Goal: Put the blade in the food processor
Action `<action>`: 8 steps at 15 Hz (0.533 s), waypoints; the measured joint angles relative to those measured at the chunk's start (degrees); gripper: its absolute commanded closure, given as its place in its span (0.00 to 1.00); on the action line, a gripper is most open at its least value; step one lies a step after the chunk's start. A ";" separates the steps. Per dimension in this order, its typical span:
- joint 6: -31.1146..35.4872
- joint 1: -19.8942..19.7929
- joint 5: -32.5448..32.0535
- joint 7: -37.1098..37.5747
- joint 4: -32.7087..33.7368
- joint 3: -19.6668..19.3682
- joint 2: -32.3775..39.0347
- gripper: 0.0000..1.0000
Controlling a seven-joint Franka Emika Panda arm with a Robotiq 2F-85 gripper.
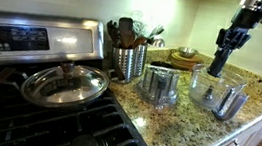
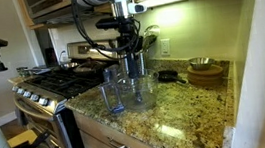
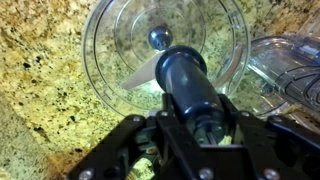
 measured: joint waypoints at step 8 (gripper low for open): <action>2.56 -0.72 -0.95 1.42 -0.05 -0.08 4.02 0.79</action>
